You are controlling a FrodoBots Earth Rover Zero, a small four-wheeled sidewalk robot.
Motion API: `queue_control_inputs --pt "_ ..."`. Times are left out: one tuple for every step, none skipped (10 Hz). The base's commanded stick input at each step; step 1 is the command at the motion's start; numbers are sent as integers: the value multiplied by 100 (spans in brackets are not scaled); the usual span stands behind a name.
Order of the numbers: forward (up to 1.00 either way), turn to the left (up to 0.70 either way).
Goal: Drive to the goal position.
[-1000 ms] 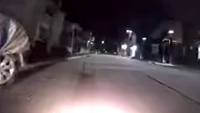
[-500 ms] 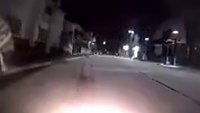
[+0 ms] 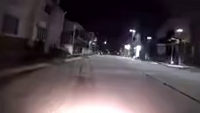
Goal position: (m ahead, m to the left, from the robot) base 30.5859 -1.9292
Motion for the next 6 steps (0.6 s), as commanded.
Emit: queue_control_inputs --pt "85 0" --pt "85 0" --pt "85 0" --pt "85 0" --pt "85 0" --pt "85 0"
